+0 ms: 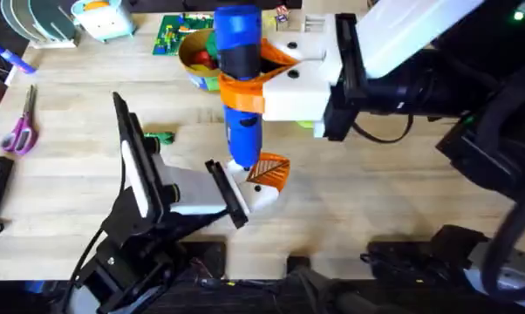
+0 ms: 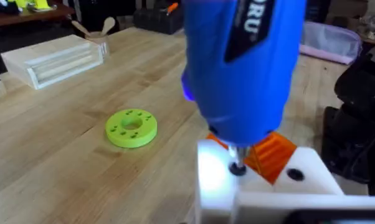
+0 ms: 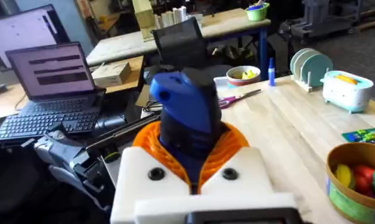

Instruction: Pick up the gripper from the table and insert it into the empty holder that is missing its gripper. Then pick up a screw, insert it into the mounting hole, and use the screwdriver to tighten it. Finally, clean up the table by picking up the vegetable and placing it into the bucket.

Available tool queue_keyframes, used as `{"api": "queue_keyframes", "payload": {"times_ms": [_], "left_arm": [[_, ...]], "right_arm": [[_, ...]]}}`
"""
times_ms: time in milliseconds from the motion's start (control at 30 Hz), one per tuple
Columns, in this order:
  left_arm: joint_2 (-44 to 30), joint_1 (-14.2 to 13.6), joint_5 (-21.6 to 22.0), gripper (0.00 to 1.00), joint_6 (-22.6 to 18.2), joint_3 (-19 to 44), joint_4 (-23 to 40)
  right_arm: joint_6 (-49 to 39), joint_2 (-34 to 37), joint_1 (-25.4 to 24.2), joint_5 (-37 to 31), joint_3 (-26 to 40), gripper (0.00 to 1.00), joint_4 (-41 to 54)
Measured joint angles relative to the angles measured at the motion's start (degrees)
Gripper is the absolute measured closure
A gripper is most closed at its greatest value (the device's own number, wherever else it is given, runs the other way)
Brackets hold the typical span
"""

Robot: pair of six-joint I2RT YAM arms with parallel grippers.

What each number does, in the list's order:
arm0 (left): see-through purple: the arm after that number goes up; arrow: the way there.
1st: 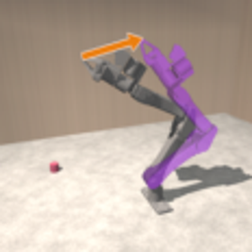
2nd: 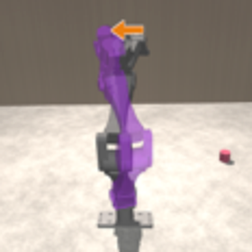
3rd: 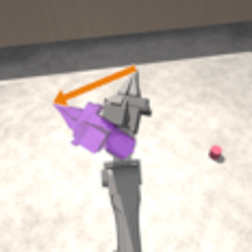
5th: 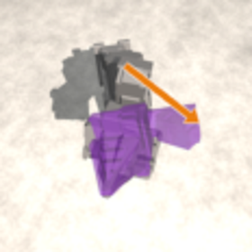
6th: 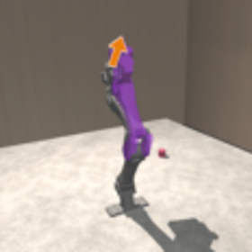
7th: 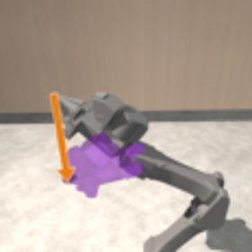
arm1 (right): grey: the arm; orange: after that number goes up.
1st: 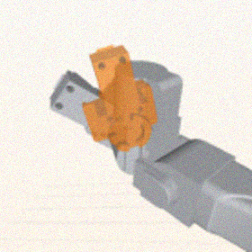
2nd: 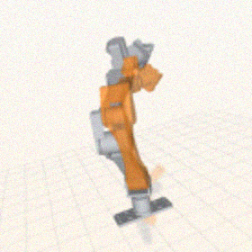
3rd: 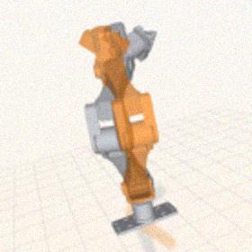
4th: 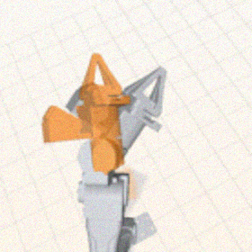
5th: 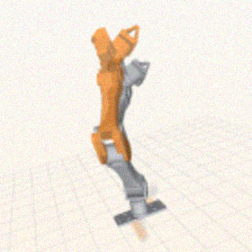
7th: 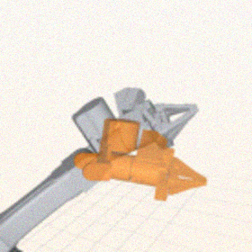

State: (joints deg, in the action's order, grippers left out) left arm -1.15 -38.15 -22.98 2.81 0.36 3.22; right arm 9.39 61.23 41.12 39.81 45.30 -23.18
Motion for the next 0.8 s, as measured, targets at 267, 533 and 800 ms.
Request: {"api": "queue_keyframes", "payload": {"times_ms": [267,533,800], "left_arm": [[-0.39,-0.07,0.07,0.983,0.17,0.0,-0.06],[-0.13,-0.07,0.11,0.983,0.13,0.0,-0.15],[-0.13,-0.07,0.11,0.983,0.13,0.0,-0.15]], "right_arm": [[0.05,0.66,0.01,-0.66,0.42,0.978,-0.53],[0.26,-2.89,-3.42,0.09,-0.81,0.978,-18.57],[-9.41,-4.96,-12.69,-1.72,-0.7,0.979,-3.34]]}}
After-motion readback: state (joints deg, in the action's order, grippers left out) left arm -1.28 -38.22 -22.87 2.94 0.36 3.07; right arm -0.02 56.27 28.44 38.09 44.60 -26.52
